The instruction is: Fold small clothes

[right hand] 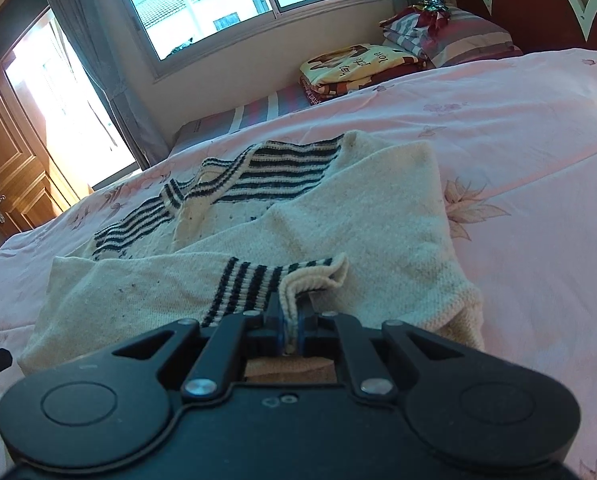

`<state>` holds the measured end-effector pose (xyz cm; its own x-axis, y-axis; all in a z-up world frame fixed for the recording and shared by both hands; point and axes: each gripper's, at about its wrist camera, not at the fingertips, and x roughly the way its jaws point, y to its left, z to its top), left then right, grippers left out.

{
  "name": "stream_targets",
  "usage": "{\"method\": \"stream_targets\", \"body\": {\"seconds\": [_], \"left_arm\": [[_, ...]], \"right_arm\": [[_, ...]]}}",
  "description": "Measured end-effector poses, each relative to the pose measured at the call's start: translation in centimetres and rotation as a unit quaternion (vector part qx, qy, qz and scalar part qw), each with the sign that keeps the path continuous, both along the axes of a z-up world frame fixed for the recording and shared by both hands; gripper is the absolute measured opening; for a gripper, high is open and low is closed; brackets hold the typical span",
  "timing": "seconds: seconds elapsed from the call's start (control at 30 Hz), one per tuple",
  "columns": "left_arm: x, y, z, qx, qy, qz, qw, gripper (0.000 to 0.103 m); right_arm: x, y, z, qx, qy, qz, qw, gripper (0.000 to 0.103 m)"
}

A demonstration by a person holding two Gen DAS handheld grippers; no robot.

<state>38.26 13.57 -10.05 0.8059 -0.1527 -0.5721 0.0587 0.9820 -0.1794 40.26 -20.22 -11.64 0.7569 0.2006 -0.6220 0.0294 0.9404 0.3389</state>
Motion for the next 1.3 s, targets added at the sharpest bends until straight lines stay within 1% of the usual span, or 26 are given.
{"method": "stream_targets", "body": {"seconds": [0.07, 0.1, 0.13, 0.17, 0.2, 0.23, 0.27, 0.33, 0.43, 0.47, 0.57, 0.63, 0.67, 0.7, 0.73, 0.77, 0.8, 0.87, 0.97, 1.03, 1.1, 1.13, 1.17, 1.2, 1.3], "left_arm": [[0.7, -0.5, -1.6, 0.027, 0.016, 0.006, 0.9995, 0.057], [0.6, -0.6, -2.0, 0.046, 0.012, 0.009, 0.9988, 0.062], [0.7, -0.2, -2.4, 0.036, 0.023, 0.009, 0.9990, 0.063], [0.6, 0.5, -2.3, 0.015, 0.022, 0.012, 0.9996, 0.063], [0.6, 0.8, -2.1, 0.008, 0.027, 0.014, 0.9995, 0.063], [0.5, 1.0, -1.6, 0.013, 0.027, 0.019, 0.9994, 0.063], [0.1, 1.0, -1.0, 0.018, 0.014, 0.026, 0.9994, 0.063], [-0.4, 1.2, 0.4, 0.007, -0.014, 0.028, 0.9995, 0.063], [0.4, 0.2, 1.8, 0.002, -0.045, 0.006, 0.9990, 0.063], [1.1, -0.5, 1.9, 0.005, -0.044, -0.004, 0.9990, 0.063], [3.2, -1.9, 1.0, 0.004, -0.022, -0.026, 0.9994, 0.063], [4.9, -2.6, -0.7, 0.019, 0.031, -0.032, 0.9989, 0.063], [5.1, -2.9, -0.9, 0.032, 0.028, -0.029, 0.9987, 0.063], [5.1, -3.0, -0.7, 0.033, 0.026, -0.032, 0.9986, 0.063], [5.2, -2.8, -0.2, 0.024, 0.022, -0.033, 0.9989, 0.063], [5.4, -2.7, 0.2, 0.015, 0.013, -0.033, 0.9992, 0.063], [5.9, -2.7, 0.7, 0.015, 0.003, -0.035, 0.9993, 0.063], [7.7, -2.8, 1.5, 0.031, -0.007, -0.036, 0.9989, 0.063], [10.9, -2.5, 2.1, 0.035, -0.016, -0.030, 0.9988, 0.063], [12.9, -2.2, 1.5, 0.039, -0.007, -0.023, 0.9989, 0.063], [14.2, -2.0, 0.2, 0.052, 0.009, -0.008, 0.9986, 0.063], [14.7, -1.6, -0.9, 0.050, 0.025, 0.002, 0.9984, 0.063], [14.7, -1.3, -1.8, 0.043, 0.024, 0.007, 0.9988, 0.063], [14.4, -1.3, -2.1, 0.040, 0.010, 0.008, 0.9991, 0.063], [13.8, -1.7, -1.3, 0.049, 0.007, 0.009, 0.9987, 0.063]], "right_arm": [[0.0, -0.1, 0.0, 0.000, 0.002, 0.000, 1.000, 0.008], [0.0, -0.1, 0.0, -0.001, 0.003, 0.000, 1.000, 0.007], [0.0, -0.2, 0.0, -0.001, 0.004, 0.000, 1.000, 0.007], [0.0, -0.4, 0.0, -0.002, 0.005, 0.001, 1.000, 0.007], [0.0, -0.5, 0.1, -0.003, 0.006, -0.001, 1.000, 0.007], [-0.1, -0.8, 0.1, -0.002, 0.006, -0.003, 1.000, 0.007], [-0.3, -1.0, 0.3, 0.000, 0.003, -0.008, 1.000, 0.010], [-0.9, -1.8, 1.1, 0.003, -0.018, -0.028, 0.999, 0.017], [-0.9, -2.5, 1.8, 0.014, -0.039, -0.035, 0.999, 0.017], [-0.7, -2.4, 1.9, 0.012, -0.039, -0.031, 0.999, 0.017], [0.4, -1.6, 1.6, -0.002, -0.033, -0.009, 0.999, 0.015], [1.1, -1.0, 1.0, -0.028, -0.017, -0.001, 0.999, 0.015], [1.7, -0.9, 0.6, -0.043, 0.002, -0.002, 0.999, 0.014], [1.7, -1.0, 0.5, -0.044, 0.003, -0.003, 0.999, 0.010], [1.7, -1.3, 0.8, -0.039, -0.004, -0.007, 0.999, 0.010], [1.7, -1.7, 1.2, -0.037, -0.014, -0.014, 0.999, 0.017], [1.9, -2.1, 1.6, -0.037, -0.022, -0.018, 0.999, 0.018], [2.8, -2.8, 1.9, -0.035, -0.025, -0.025, 0.999, 0.018], [4.3, -3.6, 2.0, -0.033, -0.023, -0.028, 0.999, 0.018], [5.3, -3.6, 1.7, -0.043, -0.021, -0.023, 0.999, 0.018], [6.2, -3.9, 0.7, -0.048, -0.003, -0.025, 0.999, 0.017], [6.6, -4.0, 0.2, -0.048, 0.007, -0.027, 0.998, 0.016], [6.7, -4.2, -0.3, -0.043, 0.008, -0.027, 0.999, 0.015], [6.4, -4.4, -0.5, -0.033, 0.001, -0.030, 0.999, 0.015], [6.2, -4.7, -0.3, -0.021, -0.002, -0.032, 0.999, 0.015]]}}
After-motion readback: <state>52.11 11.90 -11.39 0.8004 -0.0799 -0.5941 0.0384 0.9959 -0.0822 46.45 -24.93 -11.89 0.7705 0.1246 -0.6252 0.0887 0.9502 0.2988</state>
